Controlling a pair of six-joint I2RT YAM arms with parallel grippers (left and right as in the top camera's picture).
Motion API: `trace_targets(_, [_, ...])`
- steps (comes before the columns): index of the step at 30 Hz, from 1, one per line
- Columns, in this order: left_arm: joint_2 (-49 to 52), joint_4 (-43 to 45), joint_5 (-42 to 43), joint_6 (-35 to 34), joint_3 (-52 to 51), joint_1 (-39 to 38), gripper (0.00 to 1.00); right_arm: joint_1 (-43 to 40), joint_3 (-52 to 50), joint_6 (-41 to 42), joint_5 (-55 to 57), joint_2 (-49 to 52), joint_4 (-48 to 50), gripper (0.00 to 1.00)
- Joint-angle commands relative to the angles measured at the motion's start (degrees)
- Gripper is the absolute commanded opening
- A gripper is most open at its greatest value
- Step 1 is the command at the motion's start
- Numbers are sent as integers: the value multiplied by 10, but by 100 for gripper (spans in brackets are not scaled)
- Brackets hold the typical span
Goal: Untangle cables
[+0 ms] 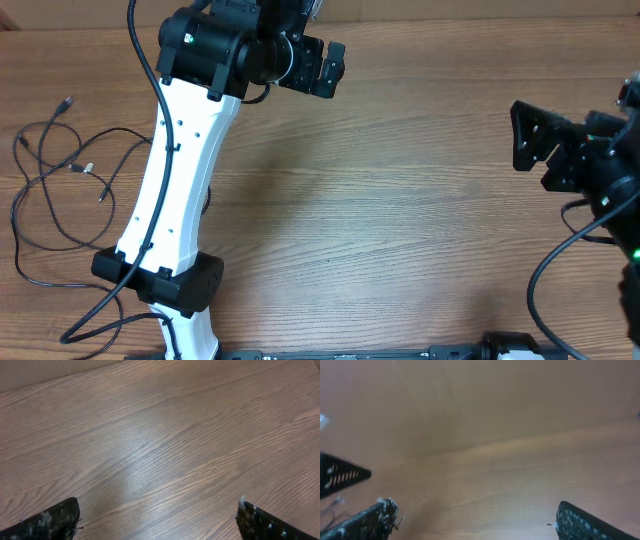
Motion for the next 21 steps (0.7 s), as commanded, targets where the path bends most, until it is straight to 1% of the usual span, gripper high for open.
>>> trace_targets(1, [5,2,4,9,0,-3,100,3,-75,-3,14,-41,60,100])
trace_targets(4, [5,2,4,9,0,-4,100,3,-149,-3,17,-81,133,100])
trace_targets(5, [5,2,4,9,0,-4,100,3,-194,-2,17,-107,180,100])
trace_targets(9, [5,2,4,9,0,-3,100,3,-286,-3,17,-163,278,100])
trace_targets(10, [5,2,4,9,0,-3,100,3,-322,-3,18,-186,312,100])
trace_targets(13, [5,2,4,9,0,-4,100,3,-380,-3,24,-226,359,100])
trace_targets(21, [5,2,4,9,0,-4,100,14,-524,-2,78,-337,443,100])
